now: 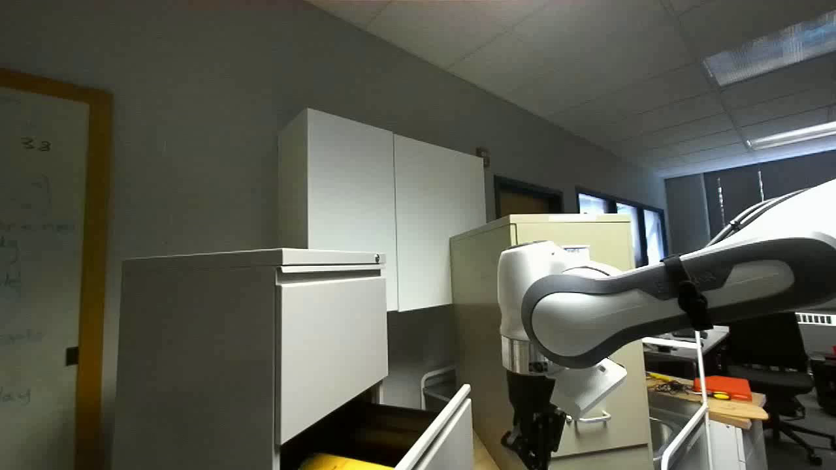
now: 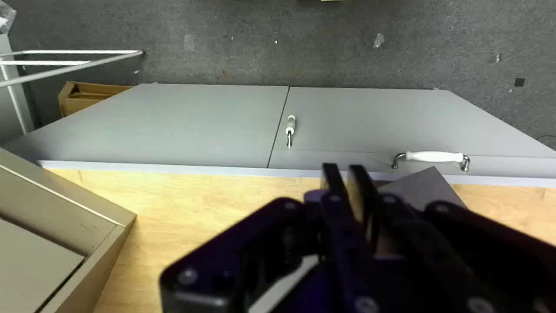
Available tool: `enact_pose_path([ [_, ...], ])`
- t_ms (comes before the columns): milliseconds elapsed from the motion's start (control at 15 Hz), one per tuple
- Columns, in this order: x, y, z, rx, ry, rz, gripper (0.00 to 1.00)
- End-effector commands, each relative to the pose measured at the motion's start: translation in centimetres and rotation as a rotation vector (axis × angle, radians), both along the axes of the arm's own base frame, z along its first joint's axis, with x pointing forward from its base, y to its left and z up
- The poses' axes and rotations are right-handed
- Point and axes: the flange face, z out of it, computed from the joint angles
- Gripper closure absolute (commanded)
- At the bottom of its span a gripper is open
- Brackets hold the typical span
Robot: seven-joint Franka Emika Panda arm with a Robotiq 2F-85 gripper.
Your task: Close the open drawer
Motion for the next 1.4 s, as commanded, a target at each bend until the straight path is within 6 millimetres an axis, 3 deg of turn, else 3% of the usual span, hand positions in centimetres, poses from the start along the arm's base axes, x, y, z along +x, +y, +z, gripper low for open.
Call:
enact_pose_path([
  [0,0.02,0.02,0.08,0.0,0.0,0.0,0.88],
  [1000,0.03,0.02,0.09,0.0,-0.001,0.0,0.88],
  [1067,0.03,0.02,0.09,0.0,-0.001,0.0,0.63],
  [1133,0.0,-0.07,0.15,0.003,-0.015,0.006,0.62],
  [1333,0.17,-0.34,0.18,-0.009,-0.033,-0.004,0.42],
])
